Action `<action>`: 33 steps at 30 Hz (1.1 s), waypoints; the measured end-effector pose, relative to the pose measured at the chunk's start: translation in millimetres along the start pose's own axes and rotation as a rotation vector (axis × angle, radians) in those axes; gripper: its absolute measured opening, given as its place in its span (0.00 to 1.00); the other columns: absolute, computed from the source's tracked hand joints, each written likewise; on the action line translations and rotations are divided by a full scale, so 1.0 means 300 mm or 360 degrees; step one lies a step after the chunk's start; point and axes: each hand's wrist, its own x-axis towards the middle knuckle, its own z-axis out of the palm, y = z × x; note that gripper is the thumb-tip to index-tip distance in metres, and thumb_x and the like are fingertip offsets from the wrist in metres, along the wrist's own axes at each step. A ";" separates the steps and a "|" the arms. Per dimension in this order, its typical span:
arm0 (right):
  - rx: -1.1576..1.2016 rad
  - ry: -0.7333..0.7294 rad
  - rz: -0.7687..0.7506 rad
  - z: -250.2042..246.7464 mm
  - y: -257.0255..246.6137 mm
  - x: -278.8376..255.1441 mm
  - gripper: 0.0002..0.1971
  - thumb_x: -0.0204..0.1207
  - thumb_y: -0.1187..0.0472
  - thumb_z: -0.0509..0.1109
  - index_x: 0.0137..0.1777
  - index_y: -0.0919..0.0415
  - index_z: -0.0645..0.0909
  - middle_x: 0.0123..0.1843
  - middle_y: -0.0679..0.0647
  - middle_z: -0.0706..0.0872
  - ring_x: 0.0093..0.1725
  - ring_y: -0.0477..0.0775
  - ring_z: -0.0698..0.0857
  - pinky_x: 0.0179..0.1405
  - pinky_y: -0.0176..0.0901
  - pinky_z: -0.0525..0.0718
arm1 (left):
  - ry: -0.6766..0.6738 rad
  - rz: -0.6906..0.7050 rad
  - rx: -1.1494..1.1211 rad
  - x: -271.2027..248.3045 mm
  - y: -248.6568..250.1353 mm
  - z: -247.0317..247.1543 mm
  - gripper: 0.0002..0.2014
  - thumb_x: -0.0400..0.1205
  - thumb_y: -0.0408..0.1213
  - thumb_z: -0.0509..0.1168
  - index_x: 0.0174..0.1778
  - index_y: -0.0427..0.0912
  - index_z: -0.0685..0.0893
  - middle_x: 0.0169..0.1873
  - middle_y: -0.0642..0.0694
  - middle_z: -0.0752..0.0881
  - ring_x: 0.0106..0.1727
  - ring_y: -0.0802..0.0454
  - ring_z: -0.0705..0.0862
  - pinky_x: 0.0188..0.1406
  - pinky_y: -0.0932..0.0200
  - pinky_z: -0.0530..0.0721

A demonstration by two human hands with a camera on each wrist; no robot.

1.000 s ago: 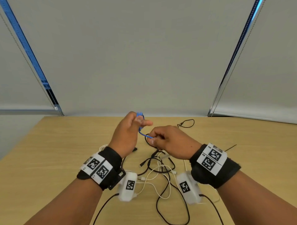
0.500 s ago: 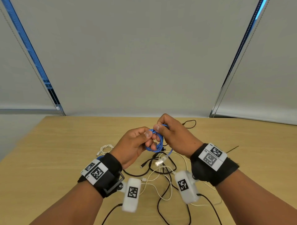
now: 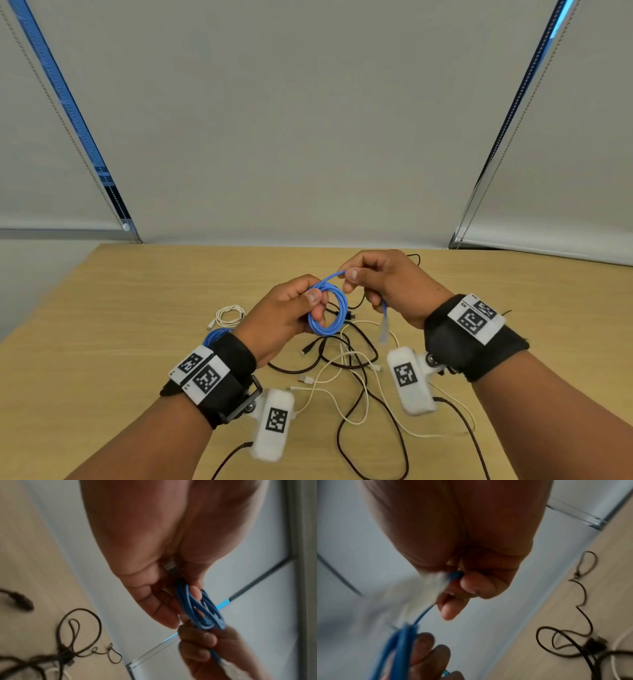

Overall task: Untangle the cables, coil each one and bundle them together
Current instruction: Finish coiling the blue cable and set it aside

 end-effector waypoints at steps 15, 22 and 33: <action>-0.0621 0.0384 -0.0213 0.100 0.001 -0.054 0.09 0.84 0.54 0.66 0.51 0.47 0.89 0.48 0.43 0.89 0.45 0.39 0.84 0.47 0.38 0.82 | 0.0746 0.0063 0.0164 0.029 -0.032 0.022 0.18 0.89 0.33 0.62 0.42 0.56 0.94 0.48 0.51 0.94 0.47 0.52 0.87 0.65 0.37 0.85; -0.0777 0.0097 0.0025 0.181 0.004 -0.063 0.17 0.86 0.52 0.64 0.72 0.49 0.82 0.35 0.45 0.87 0.34 0.42 0.83 0.38 0.40 0.80 | 0.0785 0.0087 -0.0106 0.018 -0.045 0.052 0.10 0.88 0.33 0.63 0.51 0.40 0.90 0.51 0.49 0.94 0.59 0.49 0.88 0.70 0.43 0.78; 0.0465 0.0323 0.0407 0.238 0.020 -0.050 0.08 0.82 0.62 0.70 0.42 0.56 0.87 0.32 0.43 0.83 0.32 0.46 0.74 0.34 0.42 0.75 | 0.0774 0.0251 0.0740 0.028 -0.021 0.032 0.09 0.88 0.36 0.63 0.43 0.46 0.84 0.42 0.46 0.84 0.37 0.61 0.78 0.43 0.59 0.77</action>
